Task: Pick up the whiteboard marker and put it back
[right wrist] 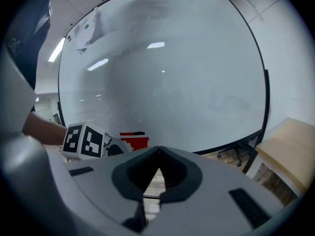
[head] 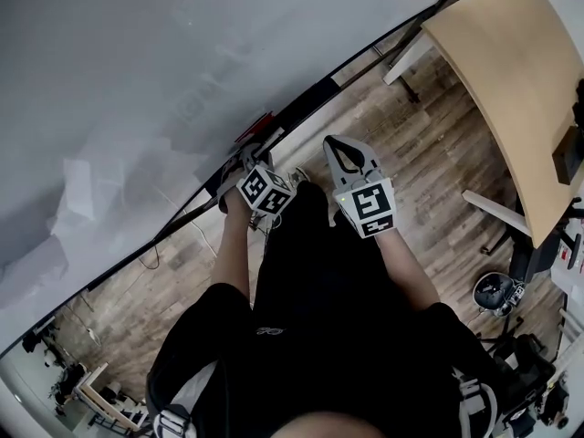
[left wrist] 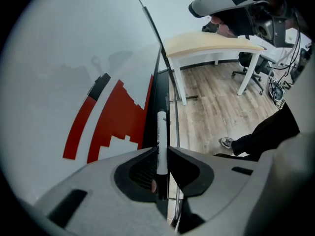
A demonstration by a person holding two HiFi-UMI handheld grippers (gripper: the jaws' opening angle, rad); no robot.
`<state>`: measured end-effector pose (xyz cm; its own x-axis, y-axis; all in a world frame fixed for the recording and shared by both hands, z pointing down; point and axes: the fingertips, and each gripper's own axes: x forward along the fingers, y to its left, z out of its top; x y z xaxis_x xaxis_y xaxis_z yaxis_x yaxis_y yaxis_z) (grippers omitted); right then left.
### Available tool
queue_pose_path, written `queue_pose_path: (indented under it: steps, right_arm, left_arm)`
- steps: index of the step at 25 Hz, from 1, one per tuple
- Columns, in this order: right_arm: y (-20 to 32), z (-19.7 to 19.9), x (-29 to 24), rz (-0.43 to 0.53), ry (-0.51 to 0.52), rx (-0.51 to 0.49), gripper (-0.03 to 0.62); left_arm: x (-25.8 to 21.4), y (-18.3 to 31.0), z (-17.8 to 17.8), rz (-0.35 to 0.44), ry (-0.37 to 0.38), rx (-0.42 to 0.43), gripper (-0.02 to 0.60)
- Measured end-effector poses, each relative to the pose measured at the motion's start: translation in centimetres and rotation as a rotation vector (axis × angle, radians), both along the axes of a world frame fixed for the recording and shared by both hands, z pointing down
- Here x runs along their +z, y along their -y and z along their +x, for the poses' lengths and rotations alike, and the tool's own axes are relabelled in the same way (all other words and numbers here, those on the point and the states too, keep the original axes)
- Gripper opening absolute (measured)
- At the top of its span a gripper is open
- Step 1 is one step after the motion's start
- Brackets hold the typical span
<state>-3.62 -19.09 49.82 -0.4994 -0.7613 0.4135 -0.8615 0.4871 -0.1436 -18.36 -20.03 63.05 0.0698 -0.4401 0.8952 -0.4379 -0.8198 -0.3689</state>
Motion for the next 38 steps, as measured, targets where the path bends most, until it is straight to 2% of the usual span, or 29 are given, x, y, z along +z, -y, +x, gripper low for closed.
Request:
queue_pose_path:
  steps: [14, 22, 26, 30, 34, 38]
  right_arm:
    - [-0.1, 0.3, 0.0, 0.006, -0.008, -0.017, 0.002]
    - [-0.4, 1.0, -0.6, 0.013, -0.01, -0.02, 0.002]
    - [-0.9, 1.2, -0.8, 0.023, -0.015, -0.033, 0.002]
    - [-1.7, 1.3, -1.3, 0.028, -0.012, -0.058, 0.002]
    - [-2.3, 0.4, -1.7, 0.049, -0.006, -0.105, 0.002]
    - [-3.0, -1.5, -2.6, 0.078, 0.01, -0.209, 0.002]
  left_arm:
    - [0.2, 0.1, -0.2, -0.039, -0.014, -0.009, 0.066]
    - [0.0, 0.4, -0.4, -0.036, -0.013, -0.055, 0.09]
    - [-1.1, 0.9, -0.8, 0.04, -0.026, -0.111, 0.098]
    - [-3.0, 0.7, -1.0, 0.099, -0.071, -0.179, 0.098]
    - [-5.7, 0.2, -1.0, 0.17, -0.2, -0.288, 0.098]
    - [-9.2, -1.2, -1.5, 0.3, -0.323, -0.426, 0.082]
